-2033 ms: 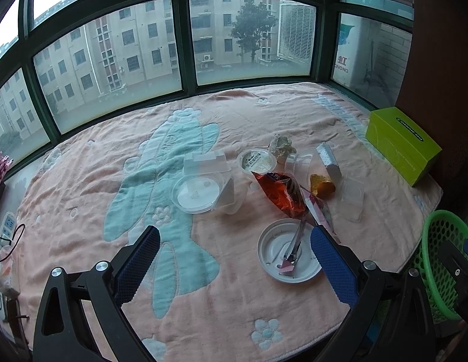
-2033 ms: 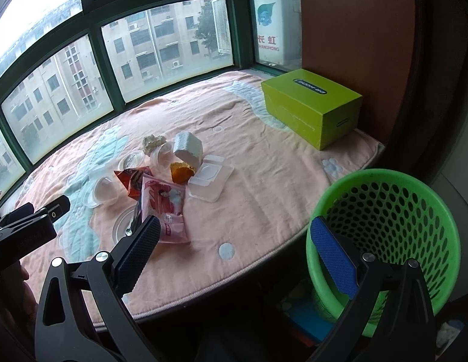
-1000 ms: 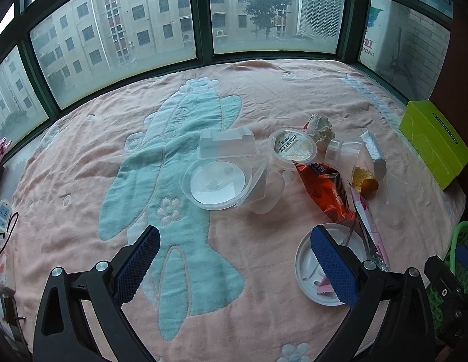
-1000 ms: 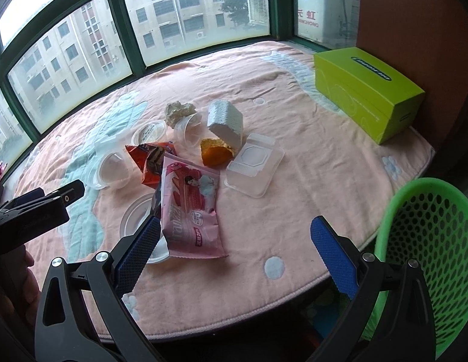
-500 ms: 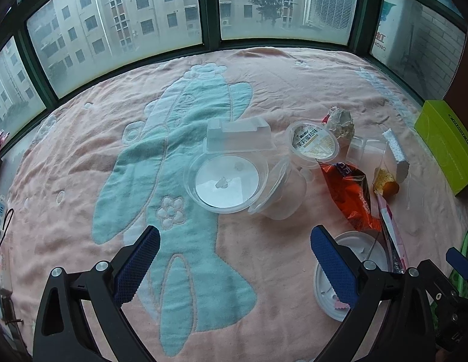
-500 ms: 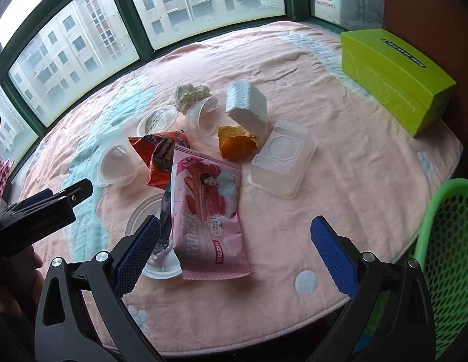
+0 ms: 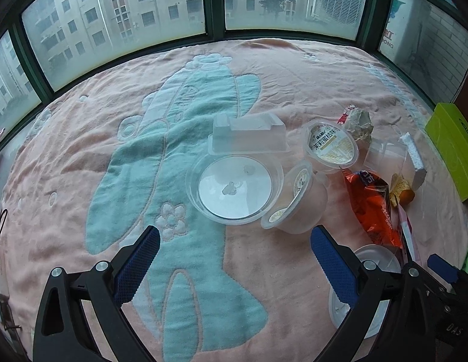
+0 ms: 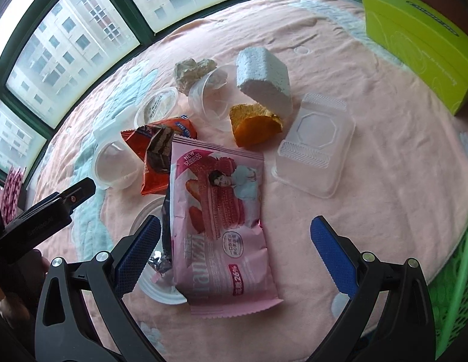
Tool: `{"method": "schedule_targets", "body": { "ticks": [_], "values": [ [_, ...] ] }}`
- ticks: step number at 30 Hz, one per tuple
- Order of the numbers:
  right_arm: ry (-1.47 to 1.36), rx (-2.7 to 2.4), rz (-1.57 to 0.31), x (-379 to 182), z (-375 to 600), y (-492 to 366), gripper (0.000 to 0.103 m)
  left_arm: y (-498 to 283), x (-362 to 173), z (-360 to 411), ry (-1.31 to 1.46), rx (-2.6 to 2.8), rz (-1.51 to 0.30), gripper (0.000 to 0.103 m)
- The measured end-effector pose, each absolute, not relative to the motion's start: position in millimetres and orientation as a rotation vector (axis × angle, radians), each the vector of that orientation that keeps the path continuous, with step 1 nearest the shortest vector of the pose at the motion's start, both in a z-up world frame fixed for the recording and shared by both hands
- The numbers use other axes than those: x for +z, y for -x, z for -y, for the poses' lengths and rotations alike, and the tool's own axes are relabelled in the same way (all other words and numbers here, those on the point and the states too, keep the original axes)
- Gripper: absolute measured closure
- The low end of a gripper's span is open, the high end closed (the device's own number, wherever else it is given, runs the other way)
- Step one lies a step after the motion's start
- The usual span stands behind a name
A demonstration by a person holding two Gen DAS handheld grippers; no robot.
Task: Collect trash
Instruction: 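Reach the right gripper to the pink biscuit wrapper and grasp it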
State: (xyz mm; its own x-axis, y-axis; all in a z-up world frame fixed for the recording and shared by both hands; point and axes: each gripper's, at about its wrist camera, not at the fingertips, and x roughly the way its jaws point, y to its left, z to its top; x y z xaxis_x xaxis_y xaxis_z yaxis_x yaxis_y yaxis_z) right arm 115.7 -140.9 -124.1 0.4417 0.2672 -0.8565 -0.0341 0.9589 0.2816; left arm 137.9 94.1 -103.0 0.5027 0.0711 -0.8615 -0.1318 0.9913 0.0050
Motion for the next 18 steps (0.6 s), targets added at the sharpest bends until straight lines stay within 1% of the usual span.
{"method": "schedule_targets", "body": {
  "ticks": [3, 7, 9, 11, 12, 14, 15, 17, 18],
  "values": [
    [-0.251, 0.207, -1.112, -128.4, 140.3, -119.8, 0.008, -140.9, -106.4, -95.2, 0.066, 0.111, -1.044, 0.006],
    [-0.290, 0.230, -1.135, -137.2, 142.1, -125.0, 0.015, -148.3, -110.8, -101.3, 0.109, 0.084, -1.060, 0.006],
    [-0.286, 0.232, -1.130, -136.1, 141.1, -126.3, 0.017, -151.4, -109.9, -102.1, 0.117, 0.068, -1.052, 0.006],
    [-0.290, 0.234, -1.129, -135.2, 141.8, -126.0, 0.023, -153.8, -108.1, -100.3, 0.125, 0.040, -1.045, 0.007],
    [-0.295, 0.234, -1.129, -135.8, 143.7, -125.5, 0.024, -155.1, -107.0, -98.9, 0.127, 0.023, -1.043, 0.007],
    [-0.300, 0.233, -1.130, -134.3, 145.8, -124.1, 0.030, -156.9, -104.1, -93.8, 0.113, 0.004, -1.036, 0.007],
    [-0.301, 0.237, -1.129, -133.8, 146.2, -124.6, 0.032, -157.6, -102.5, -90.7, 0.104, -0.008, -1.030, 0.007],
    [-0.306, 0.240, -1.131, -133.7, 148.0, -123.3, 0.039, -158.9, -99.6, -84.6, 0.096, -0.043, -1.023, 0.007],
    [-0.308, 0.240, -1.132, -133.3, 149.2, -123.0, 0.040, -159.7, -98.5, -81.5, 0.089, -0.057, -1.019, 0.007]
  ]
}}
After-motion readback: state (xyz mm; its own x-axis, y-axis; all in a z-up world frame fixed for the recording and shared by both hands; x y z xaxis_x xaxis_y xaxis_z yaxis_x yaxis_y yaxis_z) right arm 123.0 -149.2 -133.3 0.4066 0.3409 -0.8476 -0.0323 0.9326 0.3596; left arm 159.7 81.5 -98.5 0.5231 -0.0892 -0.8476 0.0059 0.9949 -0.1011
